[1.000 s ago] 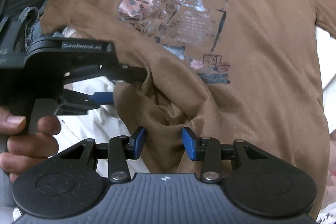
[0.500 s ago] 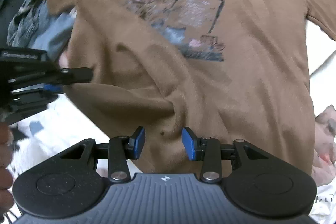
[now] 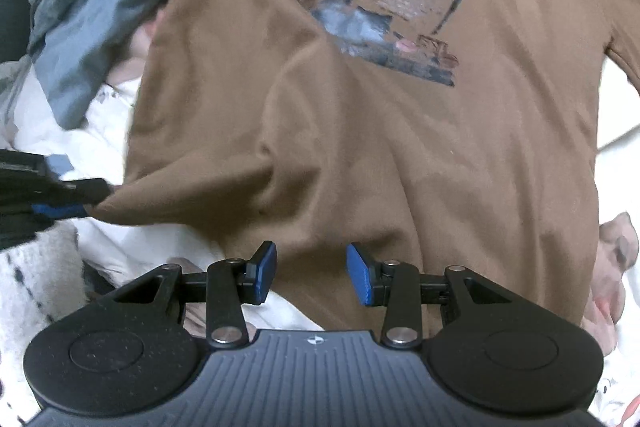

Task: Fold clothes

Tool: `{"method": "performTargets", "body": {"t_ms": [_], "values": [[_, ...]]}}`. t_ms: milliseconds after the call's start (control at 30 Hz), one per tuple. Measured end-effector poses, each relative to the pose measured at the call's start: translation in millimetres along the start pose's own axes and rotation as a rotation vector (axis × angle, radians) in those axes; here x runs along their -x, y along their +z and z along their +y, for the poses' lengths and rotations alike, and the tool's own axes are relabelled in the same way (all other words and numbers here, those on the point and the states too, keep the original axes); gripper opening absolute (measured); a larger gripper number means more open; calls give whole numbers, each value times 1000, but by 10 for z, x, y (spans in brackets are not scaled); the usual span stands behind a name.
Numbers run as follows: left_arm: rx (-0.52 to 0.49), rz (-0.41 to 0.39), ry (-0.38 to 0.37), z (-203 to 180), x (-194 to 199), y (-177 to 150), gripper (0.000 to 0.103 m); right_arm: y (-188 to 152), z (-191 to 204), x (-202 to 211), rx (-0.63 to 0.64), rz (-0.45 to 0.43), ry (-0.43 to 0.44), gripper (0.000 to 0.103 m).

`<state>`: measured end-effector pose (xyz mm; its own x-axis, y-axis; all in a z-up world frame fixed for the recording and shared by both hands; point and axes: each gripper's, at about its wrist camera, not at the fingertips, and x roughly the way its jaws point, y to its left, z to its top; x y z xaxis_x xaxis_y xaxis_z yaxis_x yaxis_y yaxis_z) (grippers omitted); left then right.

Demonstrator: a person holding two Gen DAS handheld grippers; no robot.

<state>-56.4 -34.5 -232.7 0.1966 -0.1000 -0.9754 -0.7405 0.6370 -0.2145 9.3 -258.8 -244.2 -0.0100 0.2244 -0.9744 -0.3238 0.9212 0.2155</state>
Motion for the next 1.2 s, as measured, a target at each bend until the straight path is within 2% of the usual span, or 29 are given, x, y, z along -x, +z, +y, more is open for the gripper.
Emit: {"method": "performTargets", "body": {"t_ms": [233,300,367,467,533,600,700,767,867,967,1100,1200], "values": [[-96,-18,-9,65,329,201,17,-259,-248,17,-43,-2,-73,46],[-131,-11,-7,34,323,341,23,-312,-354,58,-69,-2,-81,46],[-179,42,18,-7,242,440,26,-365,-460,88,-81,-4,-88,46],[-288,177,84,-94,-26,536,27,-434,-645,87,-101,-4,-109,46],[-337,180,127,-120,-132,536,29,-487,-801,102,-133,3,-124,46],[-329,211,166,-103,-295,525,28,-543,-964,132,-166,7,-131,46],[-304,243,163,-80,-529,487,28,-616,-1182,155,-195,7,-129,46],[-314,270,185,-99,-654,433,28,-673,-1325,152,-207,13,-129,46],[-366,297,225,-133,-792,346,29,-727,-1528,144,-270,29,-86,47],[-362,335,241,-93,-885,287,29,-796,-1656,135,-295,34,-71,48],[-375,330,277,-58,-957,223,30,-911,-1840,73,-371,40,-97,52],[-339,318,267,-40,-1010,200,30,-982,-1976,4,-443,52,-114,52]]}}
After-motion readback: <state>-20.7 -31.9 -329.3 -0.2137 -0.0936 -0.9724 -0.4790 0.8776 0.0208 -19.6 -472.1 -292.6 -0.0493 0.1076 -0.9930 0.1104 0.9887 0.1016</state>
